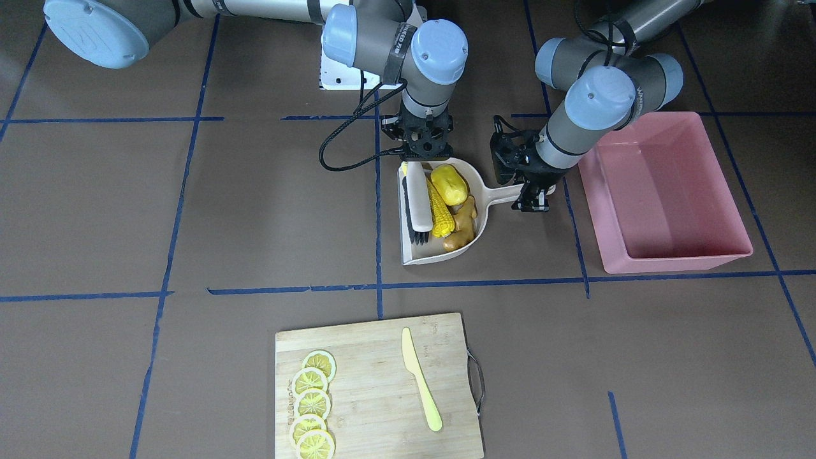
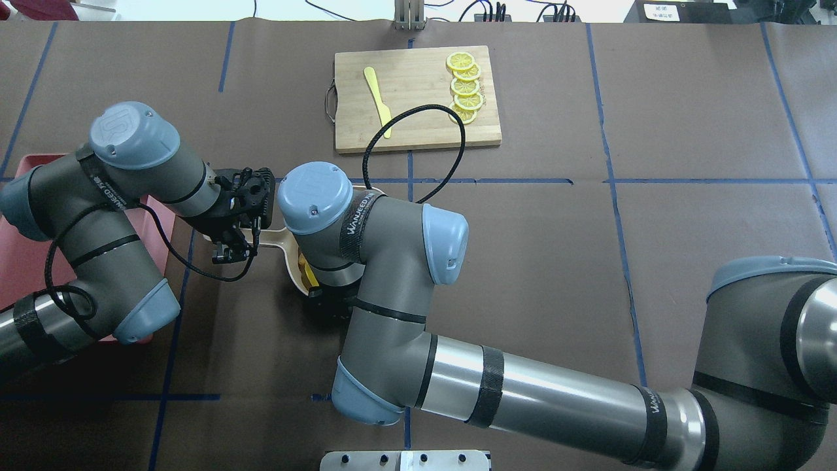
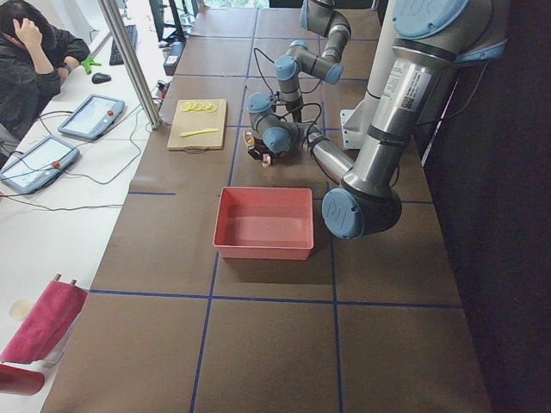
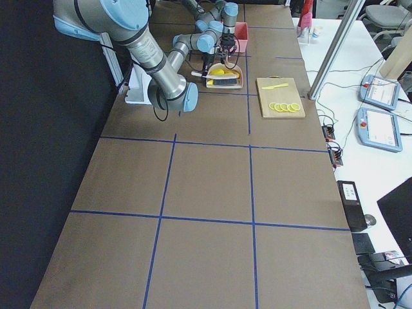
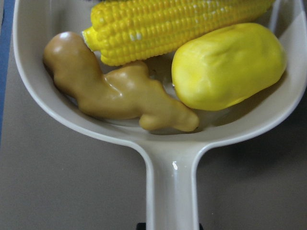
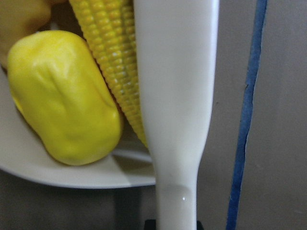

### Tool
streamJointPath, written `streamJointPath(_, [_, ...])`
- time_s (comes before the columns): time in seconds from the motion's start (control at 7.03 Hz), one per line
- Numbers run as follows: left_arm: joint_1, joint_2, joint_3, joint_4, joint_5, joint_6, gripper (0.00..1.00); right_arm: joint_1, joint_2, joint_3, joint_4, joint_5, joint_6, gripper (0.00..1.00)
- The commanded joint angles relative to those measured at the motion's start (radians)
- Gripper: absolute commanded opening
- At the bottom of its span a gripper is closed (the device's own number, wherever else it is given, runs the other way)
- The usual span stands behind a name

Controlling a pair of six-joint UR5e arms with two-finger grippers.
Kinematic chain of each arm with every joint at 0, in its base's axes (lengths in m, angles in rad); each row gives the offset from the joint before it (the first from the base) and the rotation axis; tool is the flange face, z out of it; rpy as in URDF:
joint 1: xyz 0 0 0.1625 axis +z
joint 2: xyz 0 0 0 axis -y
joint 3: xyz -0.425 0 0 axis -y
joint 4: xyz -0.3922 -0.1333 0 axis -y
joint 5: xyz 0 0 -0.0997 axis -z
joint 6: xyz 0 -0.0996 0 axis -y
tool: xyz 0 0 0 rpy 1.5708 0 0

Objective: Sweep and dump trash into bin
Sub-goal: 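Sweep the corn cob into the dustpan with the right-held brush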

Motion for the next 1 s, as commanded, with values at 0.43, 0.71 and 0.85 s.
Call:
streamJointPath(0.43, [0.0,0.003,0.0,-0.004,-0.002,0.002,0.0,0.058,-0.021,0.043,-0.003,0.066,-0.002,0.0])
streamJointPath(0.71, [0.0,0.001,0.001,-0.01,-0.011,0.002,0.0,0.11,-0.088,0.153,-0.006,0.112,-0.005,0.0])
streamJointPath(0.85, [0.0,0.001,0.001,-0.016,-0.011,0.004,0.0,0.123,-0.108,0.187,-0.008,0.118,-0.006,0.0])
